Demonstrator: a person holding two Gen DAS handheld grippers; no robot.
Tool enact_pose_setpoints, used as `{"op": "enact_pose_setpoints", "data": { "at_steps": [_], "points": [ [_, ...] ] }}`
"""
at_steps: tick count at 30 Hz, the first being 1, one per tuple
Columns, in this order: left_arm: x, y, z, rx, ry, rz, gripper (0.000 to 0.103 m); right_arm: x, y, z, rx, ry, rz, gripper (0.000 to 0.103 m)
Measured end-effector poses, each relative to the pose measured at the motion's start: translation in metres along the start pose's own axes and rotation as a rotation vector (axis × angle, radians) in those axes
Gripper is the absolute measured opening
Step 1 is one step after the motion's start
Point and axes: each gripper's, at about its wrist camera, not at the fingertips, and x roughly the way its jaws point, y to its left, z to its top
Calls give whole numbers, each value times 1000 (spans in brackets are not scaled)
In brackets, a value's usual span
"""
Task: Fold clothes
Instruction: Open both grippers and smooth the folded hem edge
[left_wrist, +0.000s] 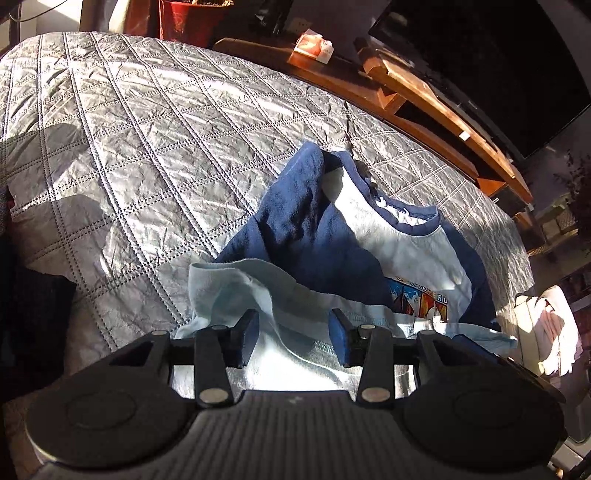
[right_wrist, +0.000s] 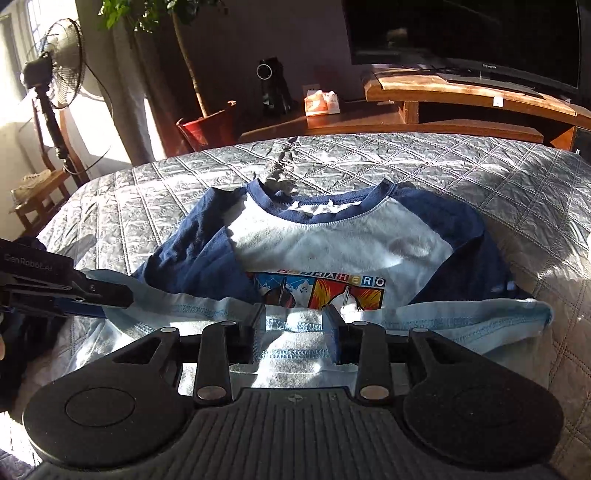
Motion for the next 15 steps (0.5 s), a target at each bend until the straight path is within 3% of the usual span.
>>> {"op": "enact_pose_setpoints", "data": {
  "at_steps": [4, 9, 13, 15],
  "points": [
    [-3, 0, -3, 28, -2, 42, 42, 8, 34, -26, -70, 82, 57, 41],
    [-10, 6, 0, 37, -30, 78, 59, 27, 62, -18, -117, 56, 52, 57],
    [-13, 8, 1, 22, -51, 66, 78, 43, 66, -5, -130, 16, 4, 58],
    [-14, 10, 3, 9, -60, 62, 83, 47, 67, -2, -153, -34, -82, 59]
  ]
}}
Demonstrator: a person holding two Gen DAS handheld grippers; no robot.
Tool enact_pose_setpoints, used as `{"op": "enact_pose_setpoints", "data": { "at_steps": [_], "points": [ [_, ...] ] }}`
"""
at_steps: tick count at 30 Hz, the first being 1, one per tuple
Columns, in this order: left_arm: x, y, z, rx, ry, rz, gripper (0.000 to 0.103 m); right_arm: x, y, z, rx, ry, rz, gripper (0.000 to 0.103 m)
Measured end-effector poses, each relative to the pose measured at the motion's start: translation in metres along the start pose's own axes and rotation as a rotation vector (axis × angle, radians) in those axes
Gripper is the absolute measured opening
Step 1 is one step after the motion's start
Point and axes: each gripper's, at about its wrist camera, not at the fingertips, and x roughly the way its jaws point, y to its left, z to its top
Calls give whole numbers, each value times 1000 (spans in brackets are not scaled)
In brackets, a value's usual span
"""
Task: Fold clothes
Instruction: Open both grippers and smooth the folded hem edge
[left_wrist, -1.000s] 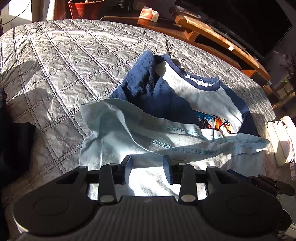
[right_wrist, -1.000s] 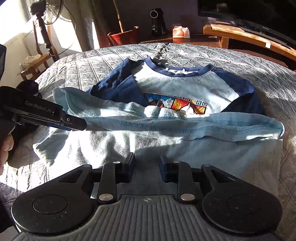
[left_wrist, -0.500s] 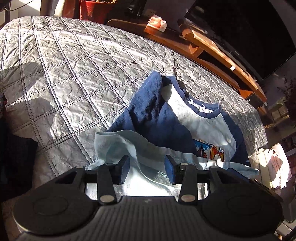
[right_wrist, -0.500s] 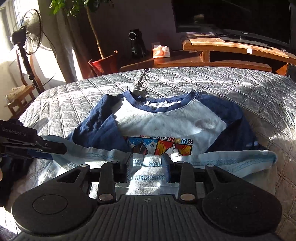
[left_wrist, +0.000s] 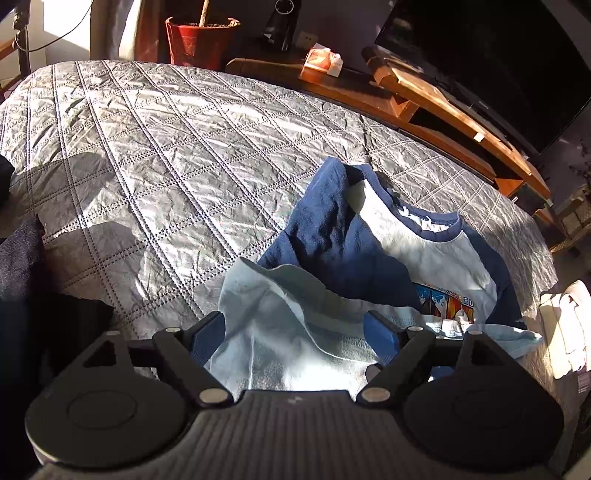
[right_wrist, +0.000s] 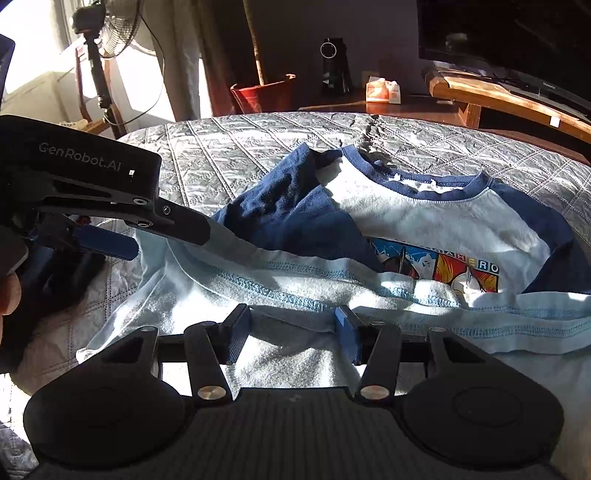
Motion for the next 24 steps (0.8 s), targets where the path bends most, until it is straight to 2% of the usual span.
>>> {"op": "enact_pose_setpoints", "data": {
  "at_steps": [1, 3, 8, 13, 15, 19, 24],
  "points": [
    [-1, 2, 1, -7, -4, -1, 86, 2, 0, 0, -15, -15, -53, 59],
    [-2, 6, 3, -20, -10, 5, 89, 0, -7, 0, 8, -41, -107, 59],
    [-4, 18, 8, -59, -19, 27, 90, -29, -13, -6, 55, -83, -98, 62],
    [-7, 21, 9, -85, -23, 10, 90, -40, -32, -16, 158, -38, -150, 60],
    [-7, 20, 9, -84, -21, 1, 90, -36, -40, -22, 208, 13, -138, 55],
    [-6, 17, 9, -83, -16, -10, 90, -29, -29, -27, 157, 52, -129, 53],
    [-5, 12, 7, -64, -9, -13, 90, -7, -23, -12, 65, 27, -175, 56]
  ]
}}
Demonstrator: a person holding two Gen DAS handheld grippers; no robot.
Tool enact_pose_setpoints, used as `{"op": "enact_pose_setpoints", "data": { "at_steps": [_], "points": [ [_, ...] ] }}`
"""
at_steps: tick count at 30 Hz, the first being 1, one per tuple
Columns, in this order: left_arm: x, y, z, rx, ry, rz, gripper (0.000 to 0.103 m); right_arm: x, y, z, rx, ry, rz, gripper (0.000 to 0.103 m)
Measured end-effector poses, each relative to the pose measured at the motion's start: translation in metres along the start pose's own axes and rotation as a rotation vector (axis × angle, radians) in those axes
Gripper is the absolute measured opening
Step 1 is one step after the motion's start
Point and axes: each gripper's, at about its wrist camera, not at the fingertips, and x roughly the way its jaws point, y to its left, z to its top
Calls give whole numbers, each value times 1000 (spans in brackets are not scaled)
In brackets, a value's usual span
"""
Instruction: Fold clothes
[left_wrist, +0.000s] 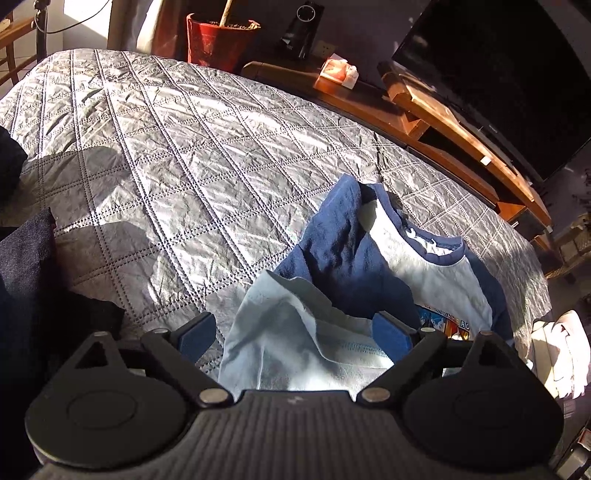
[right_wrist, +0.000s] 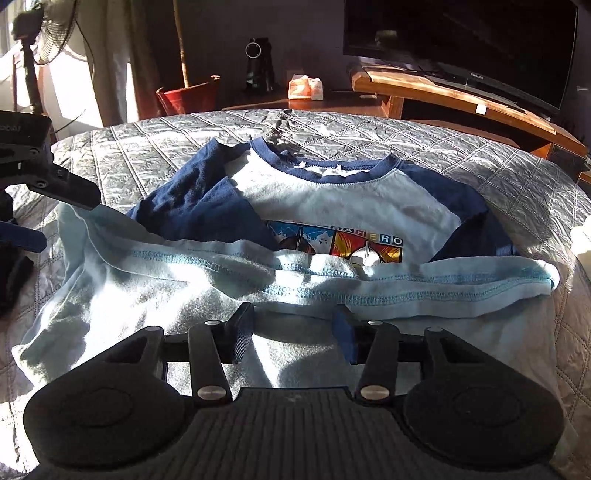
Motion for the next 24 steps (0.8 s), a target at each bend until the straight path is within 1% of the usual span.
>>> {"op": "enact_pose_setpoints", "data": {
  "at_steps": [3, 4, 7, 9, 11, 14, 16, 18, 20, 24],
  "points": [
    [1, -1, -1, 4, 3, -2, 91, 13, -1, 13, -51, -30, -69, 56],
    [1, -1, 0, 2, 3, -2, 91, 15, -5, 17, -48, -42, -90, 56],
    [2, -1, 0, -2, 4, -5, 91, 3, -23, 25, 16, -117, -133, 55],
    [2, -1, 1, -2, 4, -7, 92, -13, -36, 23, 70, -138, -125, 56],
    [3, -2, 2, -4, 5, -8, 92, -25, -44, 15, 97, -126, -89, 60],
    [4, -3, 1, -6, 6, -8, 92, -35, -45, -3, 94, -81, -40, 61],
    [3, -4, 0, -5, 7, -11, 92, -30, -46, -8, 106, -37, -4, 59],
    [3, -5, -1, -6, 8, -14, 92, -21, -46, -5, 116, -1, 13, 59],
    [4, -5, -1, -10, 10, -19, 93, -10, -49, -3, 152, 22, 37, 59],
    [5, -4, 0, -13, 11, -21, 93, 10, -53, 10, 99, -7, -47, 59]
  ]
}}
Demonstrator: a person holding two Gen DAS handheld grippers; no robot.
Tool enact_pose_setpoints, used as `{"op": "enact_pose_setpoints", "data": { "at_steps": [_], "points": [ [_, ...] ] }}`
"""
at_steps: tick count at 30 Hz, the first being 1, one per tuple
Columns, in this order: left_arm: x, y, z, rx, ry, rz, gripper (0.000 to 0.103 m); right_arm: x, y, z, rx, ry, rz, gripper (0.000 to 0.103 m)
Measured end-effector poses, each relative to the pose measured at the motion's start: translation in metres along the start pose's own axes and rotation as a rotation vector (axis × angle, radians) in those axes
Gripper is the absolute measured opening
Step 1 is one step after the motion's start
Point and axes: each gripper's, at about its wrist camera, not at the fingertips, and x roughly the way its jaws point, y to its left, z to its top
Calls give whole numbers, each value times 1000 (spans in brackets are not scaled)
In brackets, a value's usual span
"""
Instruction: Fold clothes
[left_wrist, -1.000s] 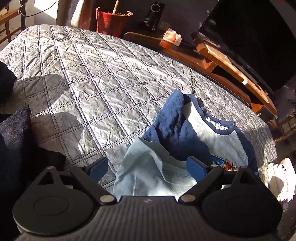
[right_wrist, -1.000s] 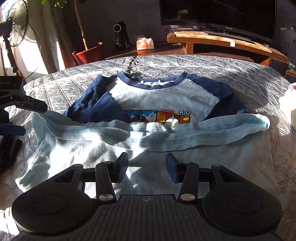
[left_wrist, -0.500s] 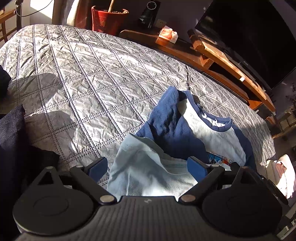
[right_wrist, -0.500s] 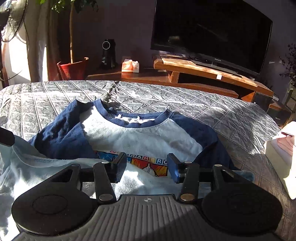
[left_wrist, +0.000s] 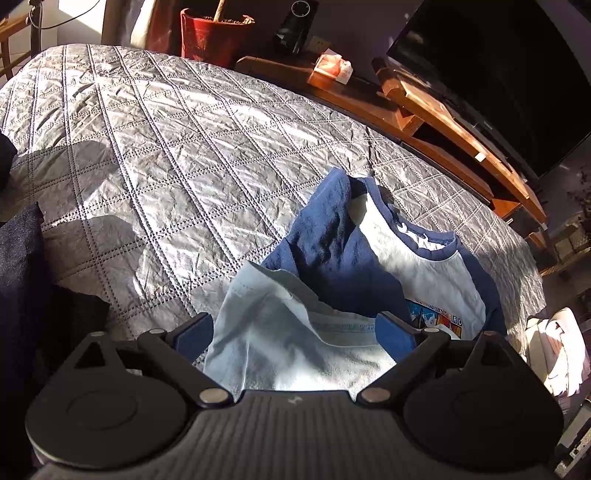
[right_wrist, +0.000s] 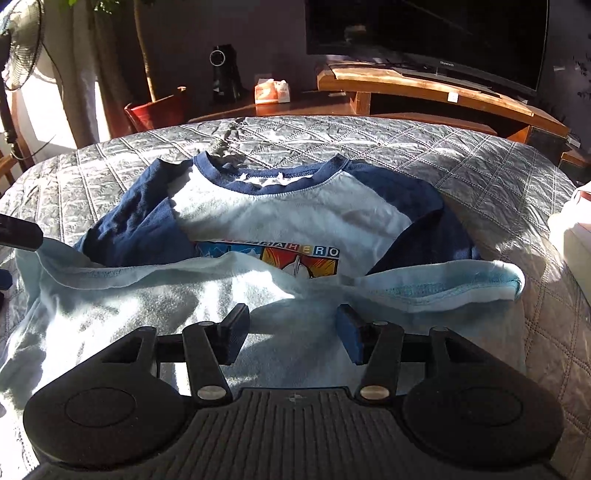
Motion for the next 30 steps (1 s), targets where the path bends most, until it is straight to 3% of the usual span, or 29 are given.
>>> {"op": "enact_pose_setpoints", "data": {
  "at_steps": [3, 6, 13, 17, 20, 23, 26, 30],
  "points": [
    [-1, 0, 1, -1, -2, -2, 93, 8, -17, 14, 50, -16, -67, 60],
    [-1, 2, 2, -8, 0, -4, 93, -10, -34, 14, 97, -59, -72, 63],
    [-5, 2, 4, -16, -11, -8, 93, 5, -70, -2, 126, -16, -116, 68],
    [-6, 3, 6, 0, -14, 12, 93, 1, -59, 14, 91, -34, -147, 67],
    [-8, 4, 11, -4, -27, 20, 93, -20, -12, 8, -44, -90, -20, 64],
    [-13, 7, 15, -16, -49, 35, 93, -32, 56, -8, -224, -91, 169, 55],
    [-18, 14, 18, -35, -64, 58, 93, -28, 99, -11, -273, -57, 271, 46],
    [-24, 27, 25, -79, -80, 74, 93, -5, 129, -3, -281, 44, 332, 45]
  ]
}}
